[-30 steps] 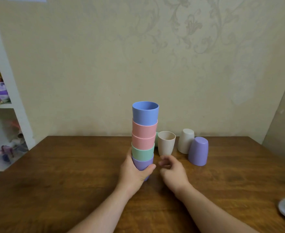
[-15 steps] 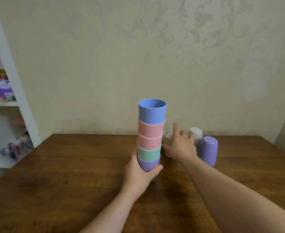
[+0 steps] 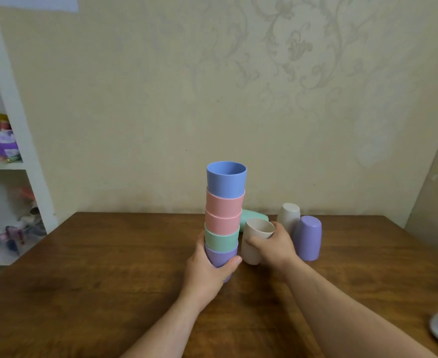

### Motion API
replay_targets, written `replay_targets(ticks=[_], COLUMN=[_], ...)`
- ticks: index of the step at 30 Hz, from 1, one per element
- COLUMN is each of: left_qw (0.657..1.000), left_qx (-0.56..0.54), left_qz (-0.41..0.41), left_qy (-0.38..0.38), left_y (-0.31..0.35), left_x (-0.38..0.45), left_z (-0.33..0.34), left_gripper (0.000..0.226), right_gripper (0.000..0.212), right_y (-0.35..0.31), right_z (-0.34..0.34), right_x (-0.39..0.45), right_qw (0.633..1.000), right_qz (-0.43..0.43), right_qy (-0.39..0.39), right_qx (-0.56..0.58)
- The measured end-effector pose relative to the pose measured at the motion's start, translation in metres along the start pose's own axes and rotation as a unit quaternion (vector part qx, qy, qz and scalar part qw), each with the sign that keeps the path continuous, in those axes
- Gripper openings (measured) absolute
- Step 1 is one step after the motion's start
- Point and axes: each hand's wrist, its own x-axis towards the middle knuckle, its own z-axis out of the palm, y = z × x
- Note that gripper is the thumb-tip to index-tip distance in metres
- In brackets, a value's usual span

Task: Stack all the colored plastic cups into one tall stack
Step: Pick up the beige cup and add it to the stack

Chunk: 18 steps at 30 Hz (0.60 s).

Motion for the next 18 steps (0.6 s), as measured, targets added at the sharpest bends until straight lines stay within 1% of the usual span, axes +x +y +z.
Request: replay_targets(ticks=[1,3,4,5,7,9,12,14,16,18], left_qw=[1.000,1.000,1.000,1.000,1.000,1.000,1.000,1.000,1.000,1.000], left_qx=[-0.001,0.000,0.000,0.000,0.003,-0.001,-0.005,-0.011,-0.011,-0.006], left_qz=[-0.002,-0.005,-0.005,-0.008,-0.015,-0.016,-0.015,-0.017,-0.014,-0.011], left_qy=[0.000,0.005,0.009,0.012,0.014,0.010,-0.007,-0.016,-0.018,-0.024], left_y=[0.000,0.001,0.003,0.004,0.007,0.010,0.012,0.013,0.015,0.017], left_x=[0.000,-0.001,-0.002,-0.002,-0.004,-0.004,-0.006,-0.007,-0.008,-0.008], left_z=[0.000,0.000,-0.001,-0.001,-0.001,-0.001,-0.003,-0.005,-0.006,-0.006], left_gripper=[0.100,0.101,0.101,0.102,0.101,0.098,0.097,0.105,0.108,0.109], right_gripper=[0.061,0.076,0.079,0.077,0.070,0.065,0.061,0.070,0.085,0.089], right_y=[-0.007,-0.035,-0.054,-0.075,-0.120,-0.162,-0.211,-0.231,-0.239,-0.236], right_z=[-0.004,-0.016,-0.023,-0.032,-0.049,-0.062,-0.070,-0.068,-0.060,-0.045], right_x=[0.003,0.006,0.010,0.012,0.016,0.014,0.004,-0.005,-0.015,-0.022], right_qw=[0.999,0.993,0.988,0.983,0.977,0.972,0.960,0.949,0.943,0.946], right_qz=[0.006,0.008,0.001,-0.021,-0.079,-0.122,-0.165,-0.190,-0.205,-0.214], right_qy=[0.006,0.026,0.040,0.051,0.064,0.048,0.007,-0.024,-0.049,-0.069], right_qx=[0.038,0.111,0.146,0.175,0.190,0.195,0.226,0.252,0.257,0.233])
